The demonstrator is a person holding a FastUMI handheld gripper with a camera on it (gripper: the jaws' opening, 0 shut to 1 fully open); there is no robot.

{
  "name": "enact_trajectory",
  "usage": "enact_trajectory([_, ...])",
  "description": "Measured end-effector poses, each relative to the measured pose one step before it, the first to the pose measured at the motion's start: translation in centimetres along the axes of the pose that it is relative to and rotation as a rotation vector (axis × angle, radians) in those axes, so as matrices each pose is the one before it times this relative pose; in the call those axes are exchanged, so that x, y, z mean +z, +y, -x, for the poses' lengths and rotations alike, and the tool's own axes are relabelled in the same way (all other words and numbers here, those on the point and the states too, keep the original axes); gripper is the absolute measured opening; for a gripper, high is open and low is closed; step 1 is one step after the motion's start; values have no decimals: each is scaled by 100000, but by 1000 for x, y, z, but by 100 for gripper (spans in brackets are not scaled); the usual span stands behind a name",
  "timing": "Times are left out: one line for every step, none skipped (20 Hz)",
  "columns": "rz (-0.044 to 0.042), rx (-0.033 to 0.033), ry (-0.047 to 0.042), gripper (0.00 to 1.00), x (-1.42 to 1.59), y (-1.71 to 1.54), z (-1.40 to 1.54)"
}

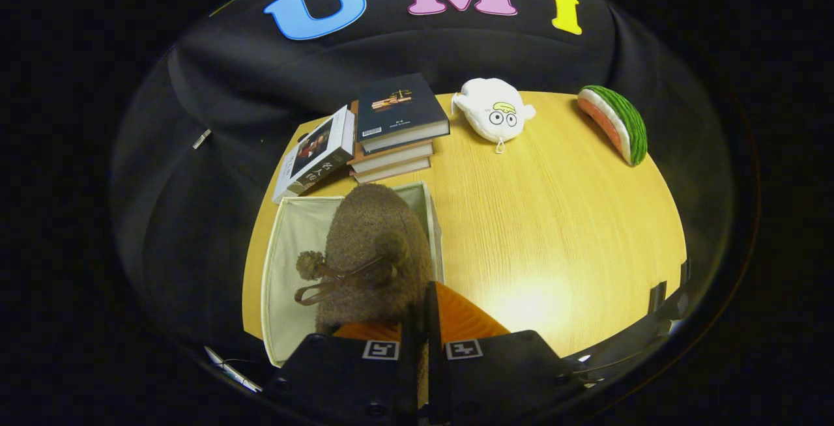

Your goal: Open the storage box then place both shoes into the box .Put the left shoe in first, then the right shoe, with the right side of both shoes facing outward in a uniform manner.

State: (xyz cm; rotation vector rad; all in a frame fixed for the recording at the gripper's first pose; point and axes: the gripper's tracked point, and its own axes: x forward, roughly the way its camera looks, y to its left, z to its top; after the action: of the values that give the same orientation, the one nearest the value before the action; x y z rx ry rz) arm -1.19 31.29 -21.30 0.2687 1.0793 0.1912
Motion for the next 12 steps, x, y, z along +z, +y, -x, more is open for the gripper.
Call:
enact_trajectory([577,1290,-157,14,-76,319,68])
enact_trajectory([92,1107,644,21,-162,176,285])
enact_trajectory([-269,1557,-185,24,8,357,286])
enact_trajectory([164,1066,-354,36,74,47,150])
enact_trajectory([137,363,-567,49,131,-127,334])
enact_trajectory([93,480,-761,64,78,31,58])
enact_trajectory([-40,392,-797,80,128,-124,232])
enact_trajectory([-310,252,-775,90,414,-368,-171])
enact_trajectory([-189,280,-673,94,183,-109,153])
enact_trajectory([-66,252,-704,97,70,-145,163])
enact_trajectory([27,547,-599,98,119,-75,108])
enact_trajectory([200,276,-694,98,92,-184,146])
